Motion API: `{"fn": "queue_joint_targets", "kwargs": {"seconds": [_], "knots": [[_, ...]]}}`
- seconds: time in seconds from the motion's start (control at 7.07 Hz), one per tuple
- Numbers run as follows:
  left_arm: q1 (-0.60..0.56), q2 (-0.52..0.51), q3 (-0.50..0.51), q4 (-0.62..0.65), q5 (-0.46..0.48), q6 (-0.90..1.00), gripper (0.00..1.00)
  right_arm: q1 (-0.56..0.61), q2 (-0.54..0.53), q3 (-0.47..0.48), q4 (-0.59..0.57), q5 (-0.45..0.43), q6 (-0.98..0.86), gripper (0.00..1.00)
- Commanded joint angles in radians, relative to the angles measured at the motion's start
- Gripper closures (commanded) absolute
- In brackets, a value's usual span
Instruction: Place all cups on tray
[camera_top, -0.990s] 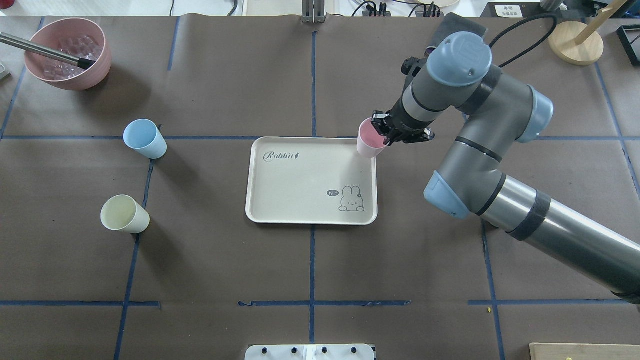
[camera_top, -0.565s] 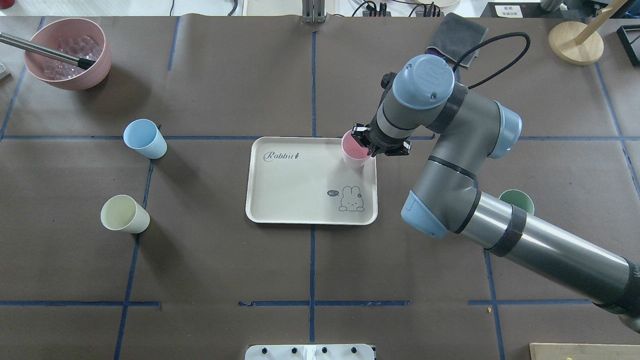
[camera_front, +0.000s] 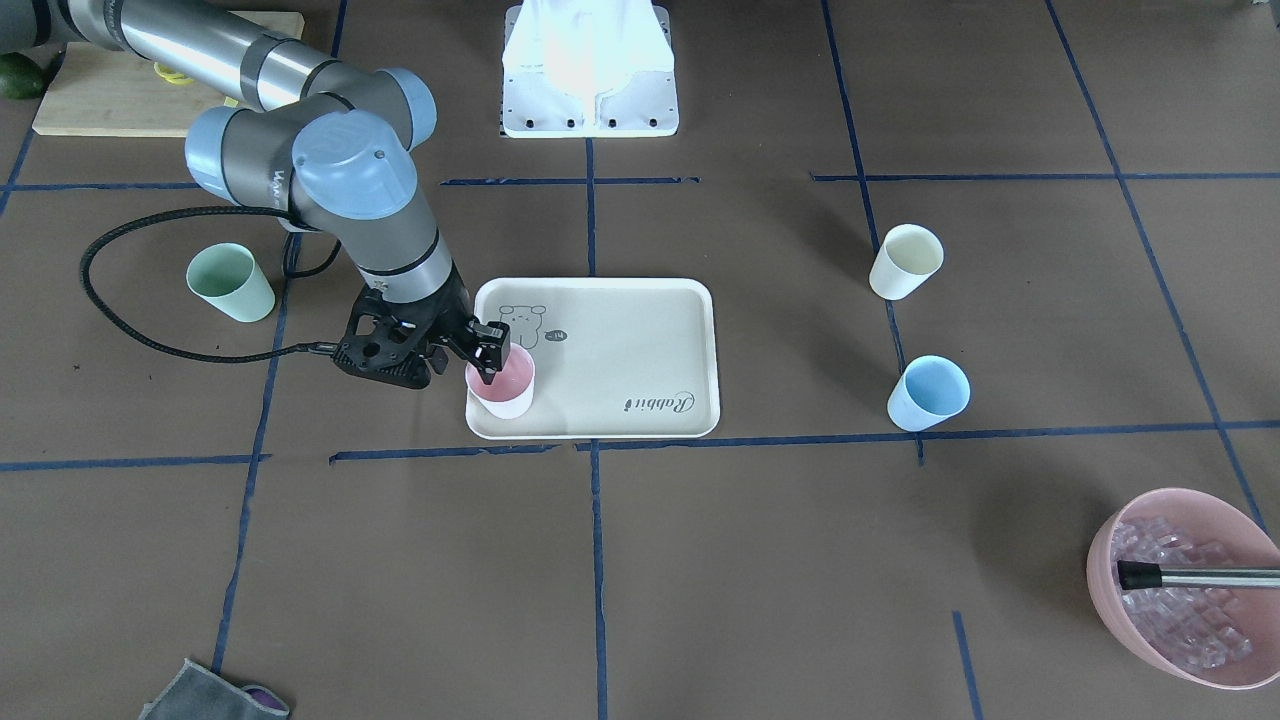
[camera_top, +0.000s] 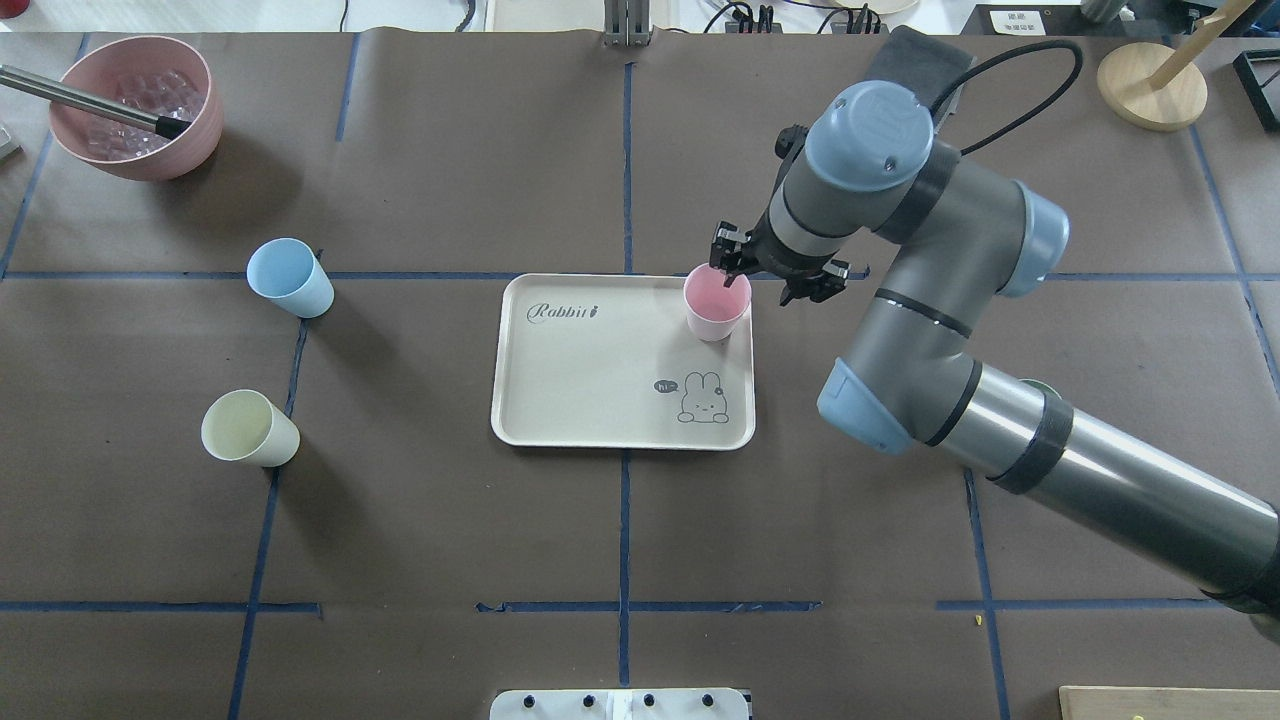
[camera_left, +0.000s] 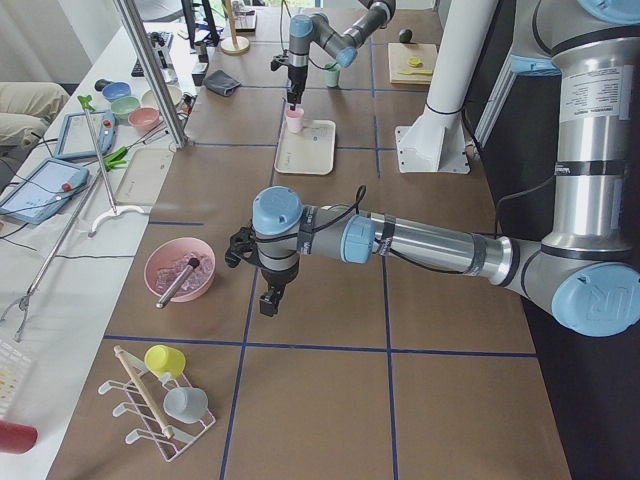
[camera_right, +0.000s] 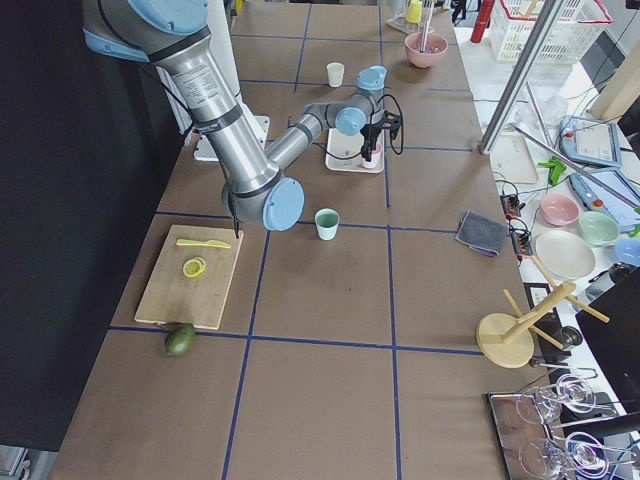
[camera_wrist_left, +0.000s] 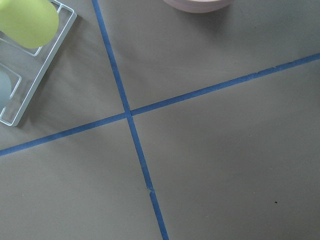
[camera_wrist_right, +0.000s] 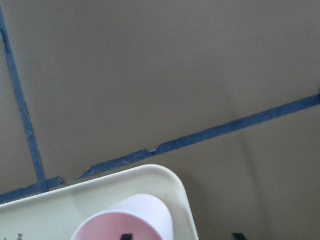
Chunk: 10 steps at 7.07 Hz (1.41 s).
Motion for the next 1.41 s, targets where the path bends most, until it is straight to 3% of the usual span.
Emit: {"fn": "queue_joint_targets", "kwargs": {"seconds": [0.0, 0.28, 0.57, 0.71, 0.99, 1.27], "knots": [[0.082, -0.015, -0.023, -0.036, 0.001, -0.195, 0.00, 0.169, -0.085, 0.018, -0.001, 0.187, -0.271, 0.01], [0.240, -0.015, -0.066, -0.156, 0.015, -0.499, 0.00, 0.323, -0.193, 0.024, -0.001, 0.298, -0.580, 0.01], [0.405, -0.016, -0.135, -0.159, 0.037, -0.787, 0.00, 0.441, -0.331, 0.024, 0.001, 0.330, -0.909, 0.01], [0.531, -0.013, -0.184, -0.159, 0.162, -0.924, 0.00, 0.476, -0.396, 0.033, 0.007, 0.333, -1.040, 0.01], [0.695, -0.013, -0.191, -0.290, 0.266, -1.192, 0.00, 0.480, -0.432, 0.038, 0.016, 0.323, -1.088, 0.01], [0.772, -0.016, -0.182, -0.314, 0.321, -1.298, 0.00, 0.480, -0.433, 0.038, 0.016, 0.319, -1.086, 0.01]]}}
